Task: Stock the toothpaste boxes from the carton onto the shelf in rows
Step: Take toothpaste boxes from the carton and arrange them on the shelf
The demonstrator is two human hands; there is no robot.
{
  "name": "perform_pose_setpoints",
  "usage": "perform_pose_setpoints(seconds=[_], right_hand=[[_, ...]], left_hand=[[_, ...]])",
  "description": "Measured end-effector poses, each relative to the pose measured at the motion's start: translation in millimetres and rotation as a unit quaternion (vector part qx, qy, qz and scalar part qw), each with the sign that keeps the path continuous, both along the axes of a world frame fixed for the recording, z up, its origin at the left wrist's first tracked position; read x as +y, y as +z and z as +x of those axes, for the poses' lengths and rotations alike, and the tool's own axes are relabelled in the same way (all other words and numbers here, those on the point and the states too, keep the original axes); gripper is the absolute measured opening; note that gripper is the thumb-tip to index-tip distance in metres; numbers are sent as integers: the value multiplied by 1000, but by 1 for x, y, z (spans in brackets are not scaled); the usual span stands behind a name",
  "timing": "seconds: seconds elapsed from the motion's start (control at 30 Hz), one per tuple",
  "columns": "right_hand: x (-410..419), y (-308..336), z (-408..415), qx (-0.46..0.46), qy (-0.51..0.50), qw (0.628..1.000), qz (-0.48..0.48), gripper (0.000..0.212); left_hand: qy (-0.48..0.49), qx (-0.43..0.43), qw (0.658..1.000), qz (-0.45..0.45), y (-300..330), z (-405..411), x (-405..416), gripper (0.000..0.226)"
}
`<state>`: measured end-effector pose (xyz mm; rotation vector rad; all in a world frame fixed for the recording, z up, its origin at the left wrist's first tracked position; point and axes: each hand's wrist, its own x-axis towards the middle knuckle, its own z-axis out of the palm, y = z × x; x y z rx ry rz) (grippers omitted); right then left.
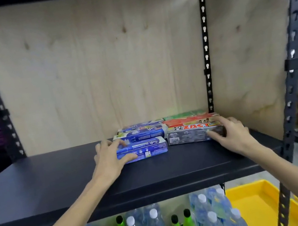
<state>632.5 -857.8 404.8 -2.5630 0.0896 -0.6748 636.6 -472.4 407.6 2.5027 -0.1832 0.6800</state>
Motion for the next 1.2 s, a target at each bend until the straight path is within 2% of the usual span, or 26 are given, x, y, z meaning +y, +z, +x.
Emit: perform_pose_setpoints(seconds=[0.07, 0.17, 0.3, 0.4, 0.47, 0.57, 0.67, 0.8, 0.9, 1.07, 1.2], right_hand=[[6, 1, 2, 8, -25, 998, -51, 73], [10, 7, 11, -4, -28, 998, -54, 81], [4, 6, 30, -29, -9, 999, 12, 77], [-8, 1, 42, -47, -3, 994, 100, 80], [-11, 1, 49, -43, 6, 993, 111, 79], [-11, 0, 60, -31, 29, 996, 84, 76], [-8, -1, 68, -18, 28, 999, 13, 73], [-7, -2, 69, -24, 0, 997, -71, 71], [-7, -5, 66, -35, -23, 992, -123, 71], [0, -4, 55, -92, -9, 983, -160, 69], [10, -5, 35, -129, 15, 979, -159, 73]], left_hand=[[12, -6, 1000, -16, -2, 10, -9, 56], [37, -27, 999, -9, -1, 20, -19, 78], [28, -14, 999, -40, 0, 35, -22, 93], [6, -3, 998, -57, -1, 46, -24, 95], [9, 7, 999, -53, -2, 51, -26, 97], [12, 9, 999, -49, -4, 56, -26, 100], [6, 1, 999, -44, -5, 57, -26, 101], [-10, -6, 999, -47, -1, 54, -24, 93], [3, 0, 1000, -16, 0, 50, -23, 88], [8, -43, 997, 58, -1, 44, -23, 82], [-12, -104, 991, 80, -3, 26, -27, 78]])
